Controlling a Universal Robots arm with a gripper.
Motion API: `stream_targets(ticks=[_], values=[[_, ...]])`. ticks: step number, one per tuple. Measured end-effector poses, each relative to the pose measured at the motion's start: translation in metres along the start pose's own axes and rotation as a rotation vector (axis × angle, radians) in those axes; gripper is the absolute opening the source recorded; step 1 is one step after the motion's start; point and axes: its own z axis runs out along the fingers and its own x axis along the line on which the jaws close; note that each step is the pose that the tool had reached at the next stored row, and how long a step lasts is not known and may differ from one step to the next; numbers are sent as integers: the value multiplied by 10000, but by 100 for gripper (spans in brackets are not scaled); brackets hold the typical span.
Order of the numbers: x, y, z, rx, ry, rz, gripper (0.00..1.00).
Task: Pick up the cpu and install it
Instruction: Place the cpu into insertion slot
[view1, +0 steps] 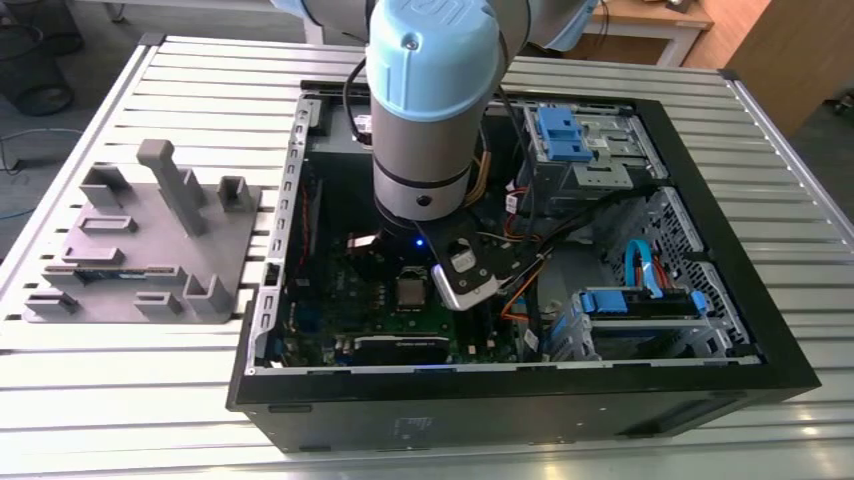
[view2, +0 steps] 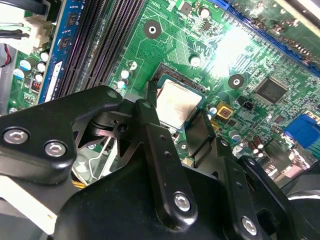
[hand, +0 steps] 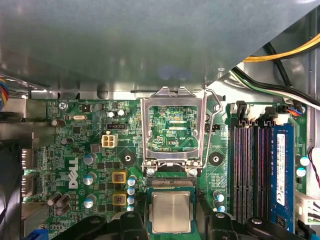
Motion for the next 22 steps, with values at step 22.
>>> stream_targets(ticks=[22], values=[[-9, 6, 53, -1, -1, 1, 47]])
